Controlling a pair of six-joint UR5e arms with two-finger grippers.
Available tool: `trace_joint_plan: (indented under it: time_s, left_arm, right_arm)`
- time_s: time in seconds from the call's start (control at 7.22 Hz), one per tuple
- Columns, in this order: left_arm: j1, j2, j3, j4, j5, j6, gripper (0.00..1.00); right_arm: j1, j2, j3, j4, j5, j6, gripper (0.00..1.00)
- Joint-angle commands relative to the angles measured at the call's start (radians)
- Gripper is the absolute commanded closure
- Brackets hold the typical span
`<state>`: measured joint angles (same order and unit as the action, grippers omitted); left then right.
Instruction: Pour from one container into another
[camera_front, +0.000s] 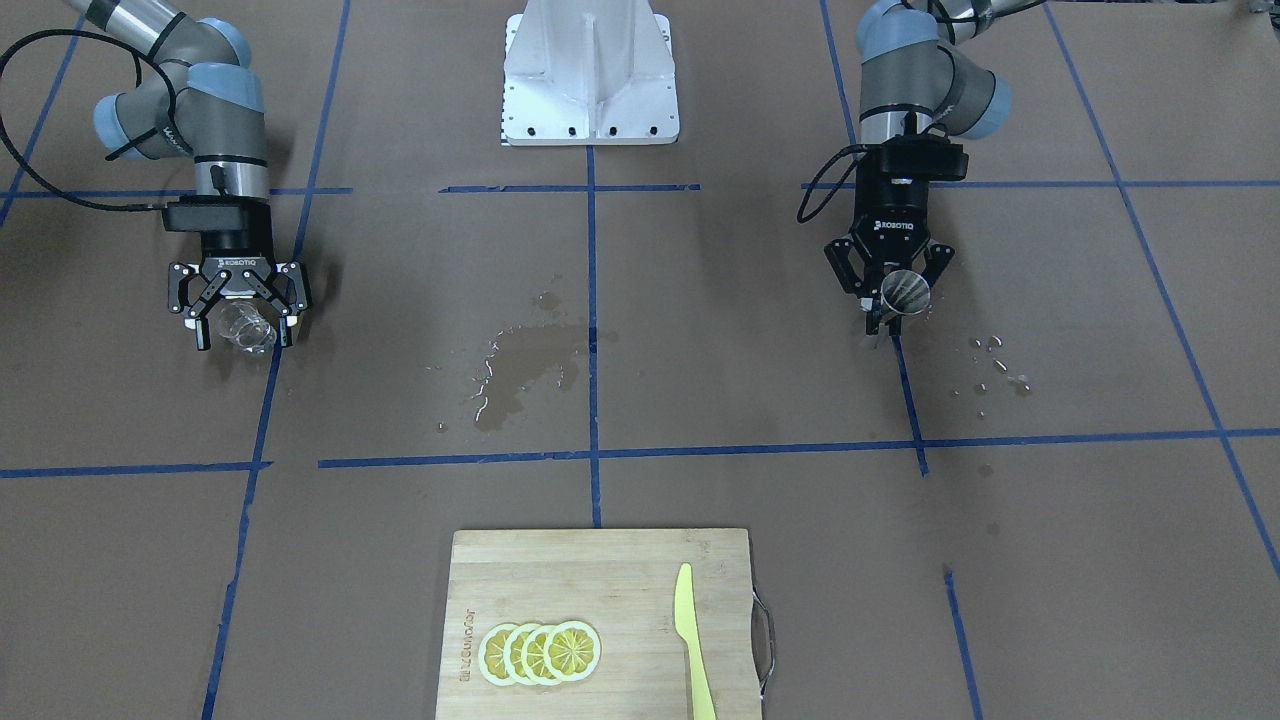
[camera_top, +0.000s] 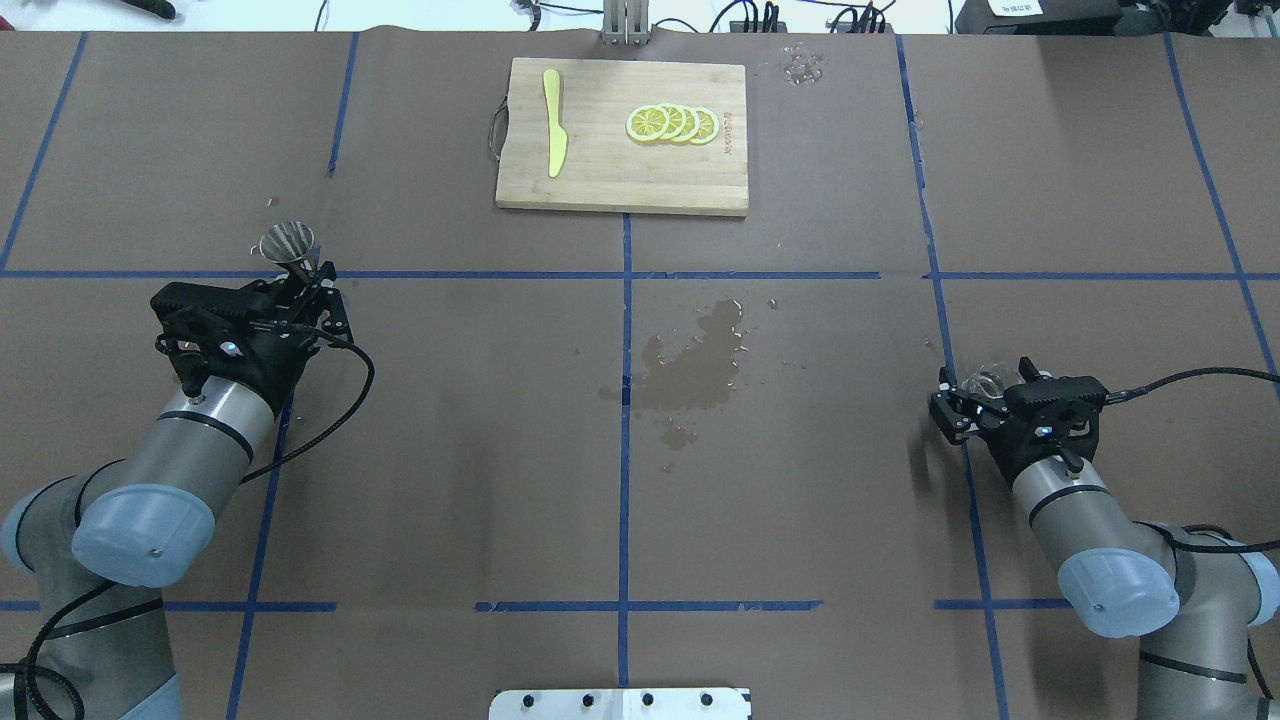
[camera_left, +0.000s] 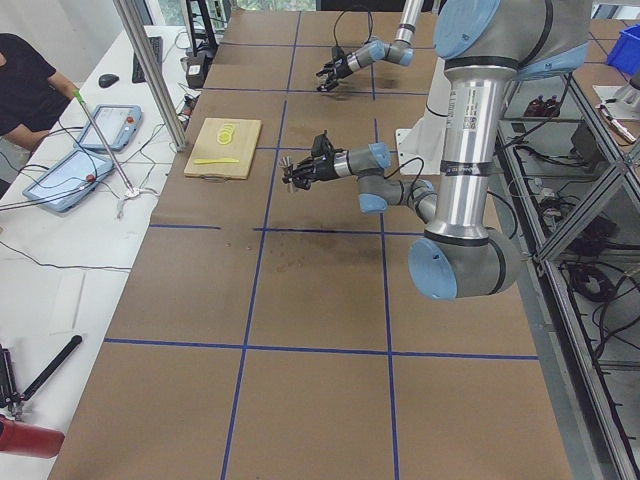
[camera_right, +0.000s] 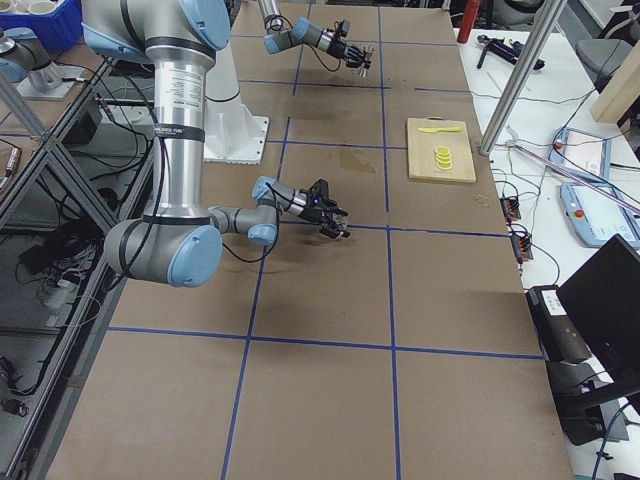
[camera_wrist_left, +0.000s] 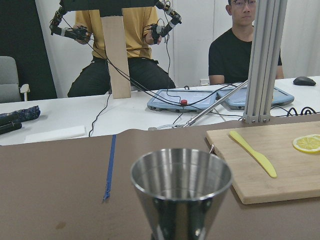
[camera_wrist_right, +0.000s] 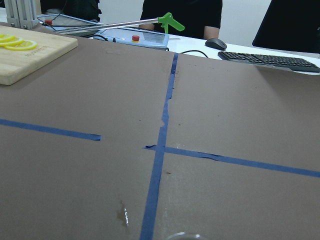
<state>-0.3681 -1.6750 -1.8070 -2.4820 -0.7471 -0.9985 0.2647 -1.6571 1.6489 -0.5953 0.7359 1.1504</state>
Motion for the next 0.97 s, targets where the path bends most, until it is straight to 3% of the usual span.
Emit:
trace_joint_plan:
  time_s: [0.0, 0.55, 0.83]
  left_arm:
    - [0.000, 0.000, 0.000, 0.000, 0.000, 0.000, 1.00]
    - [0.000, 0.001, 0.000, 0.000, 0.000, 0.000, 1.00]
    - [0.000, 0.001, 0.000, 0.000, 0.000, 0.000, 1.00]
  right_arm:
    - [-0.013, -0.035, 0.002, 0.031, -0.004, 0.009, 0.03]
    - [-0.042, -0.050, 0.006, 0.078, -0.006, 0.009, 0.05]
    - [-0.047, -0.049, 0.005, 0.078, -0.006, 0.009, 0.16]
